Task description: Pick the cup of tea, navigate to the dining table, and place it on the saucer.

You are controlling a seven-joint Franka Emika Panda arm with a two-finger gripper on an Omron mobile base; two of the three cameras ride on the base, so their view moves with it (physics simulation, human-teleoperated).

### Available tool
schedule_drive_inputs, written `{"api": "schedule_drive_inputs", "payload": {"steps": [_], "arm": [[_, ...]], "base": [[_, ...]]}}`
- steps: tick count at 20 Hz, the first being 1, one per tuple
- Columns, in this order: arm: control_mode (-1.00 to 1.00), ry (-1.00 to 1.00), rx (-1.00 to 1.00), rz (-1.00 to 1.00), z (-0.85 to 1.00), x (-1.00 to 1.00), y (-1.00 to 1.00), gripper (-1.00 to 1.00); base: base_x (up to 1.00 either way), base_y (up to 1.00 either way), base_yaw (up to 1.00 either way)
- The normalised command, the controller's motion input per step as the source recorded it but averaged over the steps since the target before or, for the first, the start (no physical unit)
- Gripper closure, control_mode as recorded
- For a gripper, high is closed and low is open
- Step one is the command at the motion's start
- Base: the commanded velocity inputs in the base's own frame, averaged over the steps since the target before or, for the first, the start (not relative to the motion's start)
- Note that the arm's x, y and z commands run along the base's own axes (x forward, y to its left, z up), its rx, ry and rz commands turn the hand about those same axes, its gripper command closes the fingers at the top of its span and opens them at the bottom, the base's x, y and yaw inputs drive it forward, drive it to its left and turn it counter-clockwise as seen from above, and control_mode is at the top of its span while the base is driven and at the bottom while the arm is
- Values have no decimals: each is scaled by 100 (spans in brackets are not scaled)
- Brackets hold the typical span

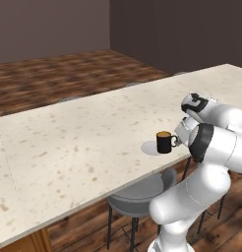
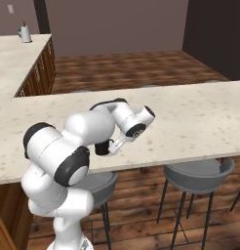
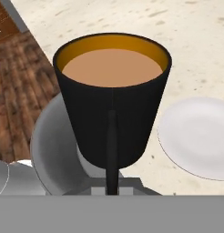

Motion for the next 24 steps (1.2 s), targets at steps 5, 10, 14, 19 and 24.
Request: {"api": "schedule_drive_inputs", "payload": {"steps": [5, 10, 14, 19, 24], "arm": [[-100, 0, 0, 1, -4, 0, 3, 100], [-100, 0, 0, 0, -4, 2, 9, 100], [-100, 0, 0, 0, -1, 11, 13, 100], [-100, 0, 0, 0, -4, 11, 20, 100], [-100, 0, 0, 0, -11, 18, 10, 100]], "base": [[0, 0, 0], [0, 0, 0], [0, 0, 0], [0, 0, 0], [0, 0, 0]]}}
